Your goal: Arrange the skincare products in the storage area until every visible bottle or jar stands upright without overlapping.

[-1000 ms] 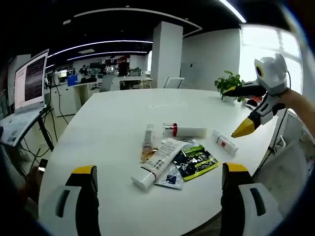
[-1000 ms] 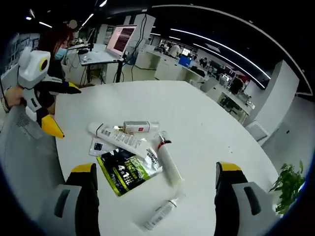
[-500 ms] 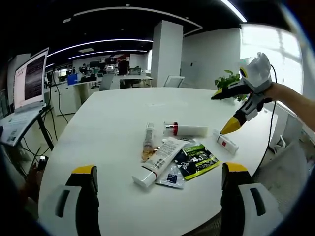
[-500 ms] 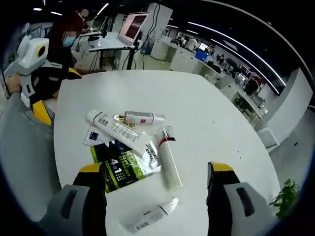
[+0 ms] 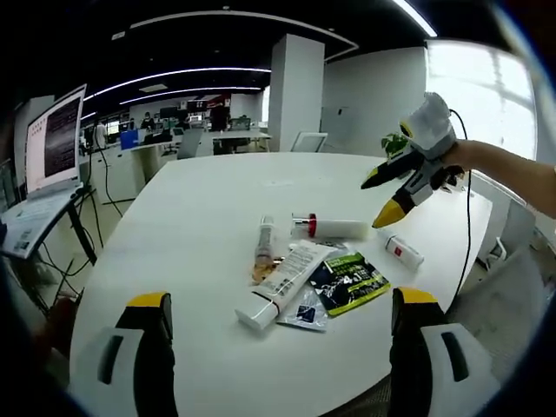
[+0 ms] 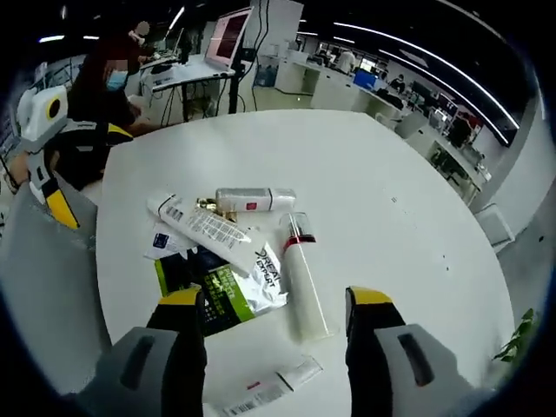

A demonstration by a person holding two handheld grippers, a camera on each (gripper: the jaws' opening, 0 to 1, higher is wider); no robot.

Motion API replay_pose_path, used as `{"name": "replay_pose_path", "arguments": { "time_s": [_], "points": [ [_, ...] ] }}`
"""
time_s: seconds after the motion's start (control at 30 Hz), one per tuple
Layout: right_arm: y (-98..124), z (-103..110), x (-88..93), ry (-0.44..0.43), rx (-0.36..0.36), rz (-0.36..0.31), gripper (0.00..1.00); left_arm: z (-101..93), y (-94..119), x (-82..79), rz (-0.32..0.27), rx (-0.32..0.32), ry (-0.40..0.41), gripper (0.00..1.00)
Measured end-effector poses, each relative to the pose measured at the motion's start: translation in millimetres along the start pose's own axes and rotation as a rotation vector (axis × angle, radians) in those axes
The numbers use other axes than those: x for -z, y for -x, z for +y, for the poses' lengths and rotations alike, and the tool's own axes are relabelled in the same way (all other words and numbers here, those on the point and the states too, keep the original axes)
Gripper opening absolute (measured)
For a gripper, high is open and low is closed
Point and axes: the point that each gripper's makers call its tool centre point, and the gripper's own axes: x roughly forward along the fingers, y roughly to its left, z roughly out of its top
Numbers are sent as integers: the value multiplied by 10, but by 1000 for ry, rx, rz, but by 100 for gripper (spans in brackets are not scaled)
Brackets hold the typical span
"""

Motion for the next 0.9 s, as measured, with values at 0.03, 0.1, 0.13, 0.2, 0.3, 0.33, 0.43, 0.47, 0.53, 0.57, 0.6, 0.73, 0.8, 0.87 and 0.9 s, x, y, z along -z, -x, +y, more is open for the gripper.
{"name": "replay_pose_path", "arguments": {
  "time_s": [0.03,0.1,0.13,0.2,0.3,0.33,0.43,0.47,0.53,0.57,0.6,0.73,0.8,0.87,0.9],
  "points": [
    [-22,-28,14,1,-7,6,62,1,-1,0,0,-1,-1,99],
    [-61,-53,23,-4,-20,16,60,3,-1,3,2,-2,-2,99],
    [-85,-70,24,-6,-24,20,60,8,-2,6,3,-4,-1,99],
    [-100,-65,32,7,-26,29,59,8,-3,7,4,-5,1,99],
    [-160,-108,39,9,-54,40,50,0,-3,0,1,-2,-3,98],
    [-182,-123,41,7,-61,41,48,-3,-5,2,3,-1,-5,98],
    [-239,-149,69,13,-66,61,47,3,-7,15,10,-4,-4,98],
    [-255,-158,82,12,-66,69,48,3,-9,15,9,-3,-2,98],
    [-299,-189,109,15,-68,82,48,9,-11,21,12,-7,-2,98],
    [-325,-206,124,14,-70,92,47,5,-12,23,13,-6,-2,98],
    [-342,-216,133,14,-73,97,46,4,-12,23,13,-5,-2,98],
    [-417,-253,190,17,-74,135,46,8,-15,34,19,-5,-5,98],
    [-468,-285,218,24,-79,153,46,10,-18,41,22,-4,-4,98],
    [-494,-283,245,27,-84,170,45,11,-21,45,24,-5,-5,98],
    [-508,-274,255,28,-89,177,44,9,-21,48,26,-4,-5,98]
  ]
}}
